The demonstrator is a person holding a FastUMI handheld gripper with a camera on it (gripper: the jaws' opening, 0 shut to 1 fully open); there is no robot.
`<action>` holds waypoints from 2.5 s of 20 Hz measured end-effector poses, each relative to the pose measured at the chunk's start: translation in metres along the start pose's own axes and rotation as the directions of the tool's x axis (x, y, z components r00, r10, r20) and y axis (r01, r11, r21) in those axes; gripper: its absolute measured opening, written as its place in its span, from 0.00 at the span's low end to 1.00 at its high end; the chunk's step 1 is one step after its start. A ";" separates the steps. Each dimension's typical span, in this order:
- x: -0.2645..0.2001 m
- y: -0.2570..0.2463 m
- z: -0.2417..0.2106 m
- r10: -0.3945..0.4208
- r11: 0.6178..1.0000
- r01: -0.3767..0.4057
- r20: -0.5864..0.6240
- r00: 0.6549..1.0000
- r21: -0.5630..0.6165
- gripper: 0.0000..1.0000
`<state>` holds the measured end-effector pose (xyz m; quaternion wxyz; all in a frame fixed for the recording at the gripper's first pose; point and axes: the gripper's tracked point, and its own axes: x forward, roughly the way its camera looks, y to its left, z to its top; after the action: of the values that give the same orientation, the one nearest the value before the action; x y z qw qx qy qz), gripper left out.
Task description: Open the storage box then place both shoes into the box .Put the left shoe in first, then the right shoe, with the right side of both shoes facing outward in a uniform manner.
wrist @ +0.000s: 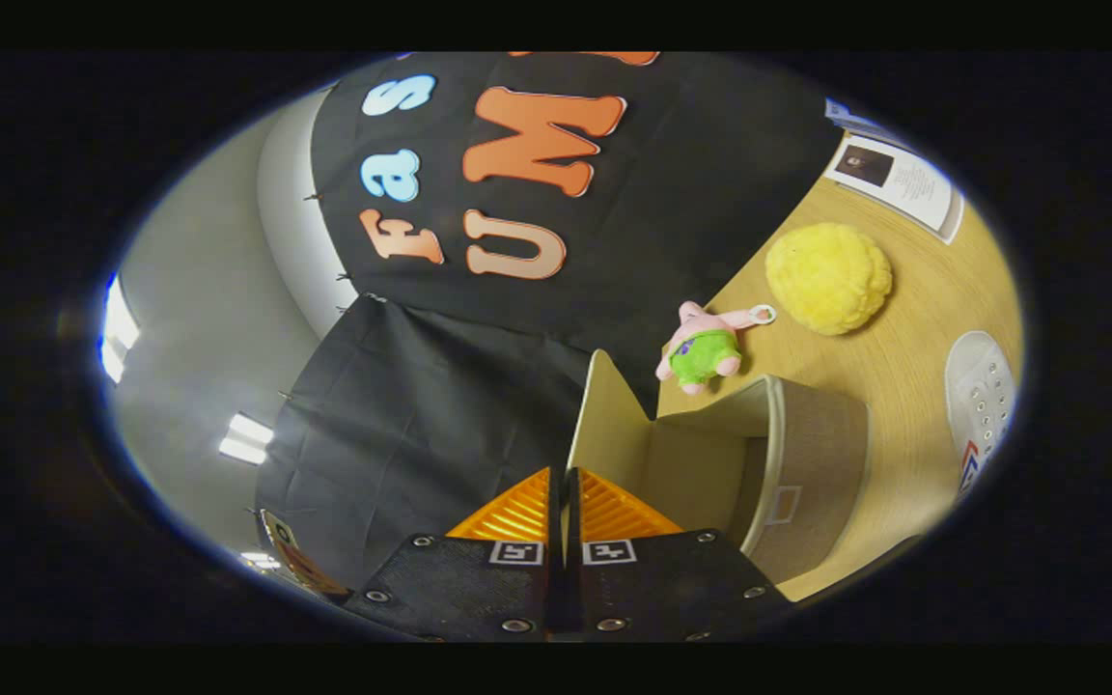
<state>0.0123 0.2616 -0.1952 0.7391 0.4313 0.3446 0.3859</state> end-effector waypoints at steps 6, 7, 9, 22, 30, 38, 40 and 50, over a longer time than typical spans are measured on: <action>0.030 0.041 -0.010 -0.033 0.988 0.031 -0.015 0.999 -0.153 0.00; 0.036 0.048 -0.012 -0.034 0.984 0.031 -0.017 0.999 -0.174 0.00; 0.047 0.058 -0.019 -0.038 0.977 0.033 -0.023 0.999 -0.213 0.01; 0.104 0.077 -0.072 -0.142 0.891 0.110 -0.039 0.989 -0.440 0.19; 0.099 0.070 -0.079 -0.200 0.832 0.167 -0.004 0.980 -0.529 0.97; 0.061 0.054 -0.034 -0.274 0.743 0.316 0.162 0.948 -0.591 0.98; 0.047 0.046 -0.021 -0.294 0.721 0.362 0.212 0.932 -0.591 0.98; -0.046 -0.013 0.039 -0.425 0.601 0.613 0.445 0.788 -0.512 0.98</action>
<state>0.0271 0.2030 -0.1835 0.9599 0.0855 0.1979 0.1794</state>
